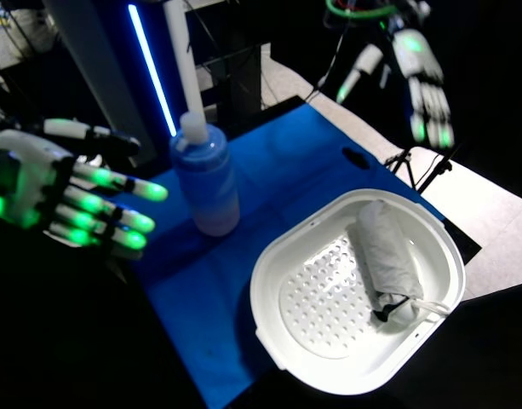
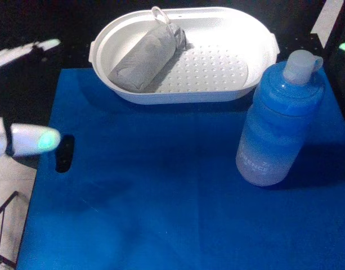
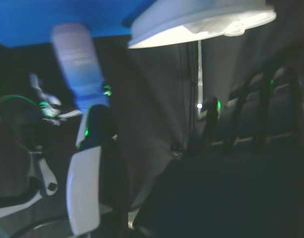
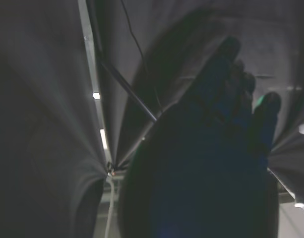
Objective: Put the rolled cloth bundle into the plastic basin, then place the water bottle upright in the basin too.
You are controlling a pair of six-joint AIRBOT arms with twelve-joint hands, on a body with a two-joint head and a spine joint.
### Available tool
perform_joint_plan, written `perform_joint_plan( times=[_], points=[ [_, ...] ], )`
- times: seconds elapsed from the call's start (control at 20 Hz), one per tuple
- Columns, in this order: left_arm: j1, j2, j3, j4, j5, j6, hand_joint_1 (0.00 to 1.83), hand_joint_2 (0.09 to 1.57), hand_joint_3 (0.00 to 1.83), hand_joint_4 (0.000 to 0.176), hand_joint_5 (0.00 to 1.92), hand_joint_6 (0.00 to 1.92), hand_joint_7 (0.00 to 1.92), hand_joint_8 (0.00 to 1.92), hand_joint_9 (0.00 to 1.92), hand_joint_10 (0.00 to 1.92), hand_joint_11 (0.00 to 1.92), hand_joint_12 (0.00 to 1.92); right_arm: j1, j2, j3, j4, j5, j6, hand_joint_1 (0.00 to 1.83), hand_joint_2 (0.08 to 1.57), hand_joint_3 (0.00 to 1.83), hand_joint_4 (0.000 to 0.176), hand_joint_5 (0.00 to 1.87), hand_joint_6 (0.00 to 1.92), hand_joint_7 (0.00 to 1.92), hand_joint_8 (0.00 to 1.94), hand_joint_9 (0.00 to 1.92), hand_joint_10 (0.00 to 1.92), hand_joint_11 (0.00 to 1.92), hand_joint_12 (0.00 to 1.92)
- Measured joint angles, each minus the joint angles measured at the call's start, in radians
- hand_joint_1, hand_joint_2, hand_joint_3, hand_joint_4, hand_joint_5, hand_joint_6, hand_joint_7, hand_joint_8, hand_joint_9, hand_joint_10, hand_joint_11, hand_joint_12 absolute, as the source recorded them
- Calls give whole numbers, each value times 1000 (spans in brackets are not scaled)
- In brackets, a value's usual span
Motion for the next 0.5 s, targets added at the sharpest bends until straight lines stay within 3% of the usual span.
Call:
perform_joint_plan(
  times=[0.05,0.1,0.2,0.4,0.45,0.5],
  points=[
    [54,0,-19,-29,-44,0,509,860,0,163,43,6,2,0,0,0,0,0,15,-1,0,1,-6,0,712,953,0,176,13,1,44,10,41,6,179,1],
    [78,0,-28,-37,-60,0,582,851,0,173,68,14,17,6,0,0,14,6,29,-4,0,3,-7,0,723,951,0,176,21,3,64,13,48,7,169,0],
    [91,-11,-31,-58,-87,0,617,837,0,175,66,7,21,4,16,6,79,38,49,-14,9,2,-2,0,759,967,1,176,35,6,55,4,48,4,130,0],
    [91,-41,-31,-62,-81,0,594,874,6,153,84,6,36,4,44,8,103,66,63,-22,31,9,-10,1,729,967,3,176,51,3,86,8,29,7,102,14],
    [91,-42,-31,-59,-76,-1,576,871,3,171,82,4,38,3,40,4,96,66,76,-26,40,22,-9,1,714,987,9,176,51,2,86,5,38,8,100,11],
    [91,-42,-31,-63,-78,-2,561,863,0,172,86,4,39,2,38,3,94,69,87,-32,50,30,-5,4,702,1005,12,176,45,0,88,3,45,7,100,10]
  ],
)
